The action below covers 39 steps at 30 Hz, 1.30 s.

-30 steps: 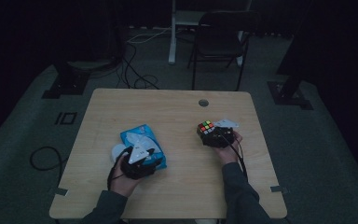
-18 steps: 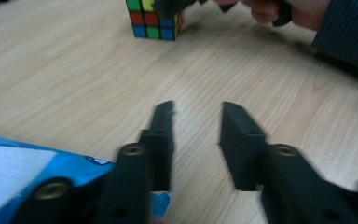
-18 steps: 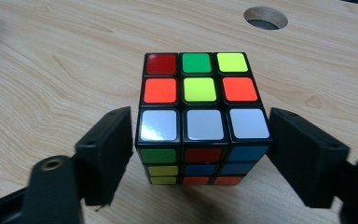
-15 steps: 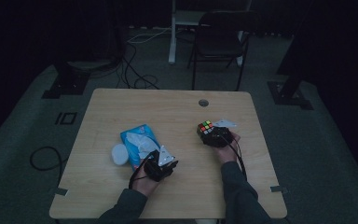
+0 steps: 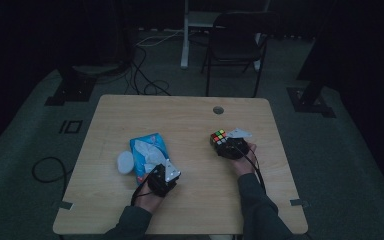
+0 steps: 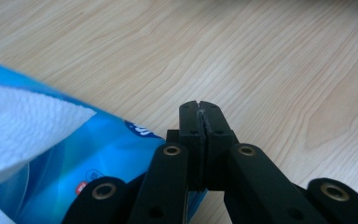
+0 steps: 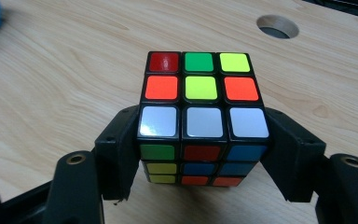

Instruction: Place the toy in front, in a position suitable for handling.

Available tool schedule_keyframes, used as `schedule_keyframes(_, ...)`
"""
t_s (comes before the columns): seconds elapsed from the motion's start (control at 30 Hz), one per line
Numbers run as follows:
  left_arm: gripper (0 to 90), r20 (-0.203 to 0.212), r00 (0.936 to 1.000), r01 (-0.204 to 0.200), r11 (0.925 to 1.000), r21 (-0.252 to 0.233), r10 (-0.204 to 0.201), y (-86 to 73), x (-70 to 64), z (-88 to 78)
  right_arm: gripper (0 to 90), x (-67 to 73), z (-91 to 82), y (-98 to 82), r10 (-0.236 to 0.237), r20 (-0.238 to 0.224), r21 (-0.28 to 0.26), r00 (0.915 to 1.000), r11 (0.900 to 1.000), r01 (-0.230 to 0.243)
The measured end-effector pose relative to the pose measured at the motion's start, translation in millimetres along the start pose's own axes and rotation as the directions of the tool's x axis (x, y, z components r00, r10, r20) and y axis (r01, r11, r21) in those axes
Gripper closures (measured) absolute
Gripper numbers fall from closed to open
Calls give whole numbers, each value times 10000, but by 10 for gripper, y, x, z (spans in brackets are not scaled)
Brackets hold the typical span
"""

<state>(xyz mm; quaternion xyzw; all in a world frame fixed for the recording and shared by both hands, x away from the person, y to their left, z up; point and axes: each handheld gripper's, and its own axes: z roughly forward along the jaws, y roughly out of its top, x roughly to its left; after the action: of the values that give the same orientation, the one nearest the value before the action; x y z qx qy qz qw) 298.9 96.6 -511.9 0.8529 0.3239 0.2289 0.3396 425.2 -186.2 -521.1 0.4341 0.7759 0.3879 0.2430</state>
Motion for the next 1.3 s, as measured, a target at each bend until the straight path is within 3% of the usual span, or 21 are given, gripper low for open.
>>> schedule_keyframes(0.23, 872, -566, 9970, 540, 9984, 137, -532, -219, 200, -115, 348, 141, -195, 26, -505, -441, -315, 9977, 9983, 492)
schedule_keyframes(0.47, 856, -977, 9911, 936, 9953, 249, -908, -336, 353, -210, 347, 250, -369, -17, -551, -978, -616, 9937, 9969, 492)
schedule_keyframes(0.9, 837, -1632, 9710, 1801, 9834, 205, -1745, -515, 649, -351, 347, 466, -583, -302, -1013, -1411, -487, 9848, 9943, 953)
schedule_keyframes(1.3, 815, -2122, 9487, 2458, 9689, 283, -2345, -650, 833, -379, 347, 554, -568, -432, -1022, -1572, -327, 9823, 9946, 983)
